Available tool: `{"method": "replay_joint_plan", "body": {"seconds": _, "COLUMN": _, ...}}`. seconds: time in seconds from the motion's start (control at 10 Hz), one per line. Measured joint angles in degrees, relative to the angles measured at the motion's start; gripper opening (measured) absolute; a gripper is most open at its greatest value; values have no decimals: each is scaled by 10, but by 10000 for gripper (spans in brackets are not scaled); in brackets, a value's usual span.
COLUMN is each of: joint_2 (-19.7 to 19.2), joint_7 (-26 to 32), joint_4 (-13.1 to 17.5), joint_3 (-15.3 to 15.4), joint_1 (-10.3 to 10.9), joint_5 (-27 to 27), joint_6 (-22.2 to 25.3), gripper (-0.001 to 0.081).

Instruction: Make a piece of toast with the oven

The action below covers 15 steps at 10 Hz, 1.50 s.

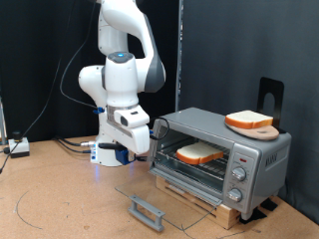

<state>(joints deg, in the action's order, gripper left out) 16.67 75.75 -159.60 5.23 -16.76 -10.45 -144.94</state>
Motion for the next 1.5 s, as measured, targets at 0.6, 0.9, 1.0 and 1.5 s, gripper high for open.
{"method": "replay_joint_plan", "body": {"seconds": 0.6, "joint_2": 60, "joint_7": 145, "joint_4": 36, "joint_3": -59, "joint_1": 20, "joint_5": -137, "joint_6": 145, "gripper": 395}}
{"method": "replay_joint_plan", "body": {"seconds": 0.9, "joint_2": 108, "joint_7": 159, "joint_4": 63, "joint_3": -72, "joint_1": 20, "joint_5": -152, "joint_6": 211, "gripper": 395}}
{"method": "replay_joint_plan", "body": {"seconds": 1.0, "joint_2": 121, "joint_7": 151, "joint_4": 73, "joint_3": -73, "joint_1": 20, "joint_5": -151, "joint_6": 224, "gripper": 395}}
{"method": "replay_joint_plan", "body": {"seconds": 1.5, "joint_2": 135, "joint_7": 131, "joint_4": 92, "joint_3": -67, "joint_1": 30, "joint_5": -166, "joint_6": 287, "gripper": 395}}
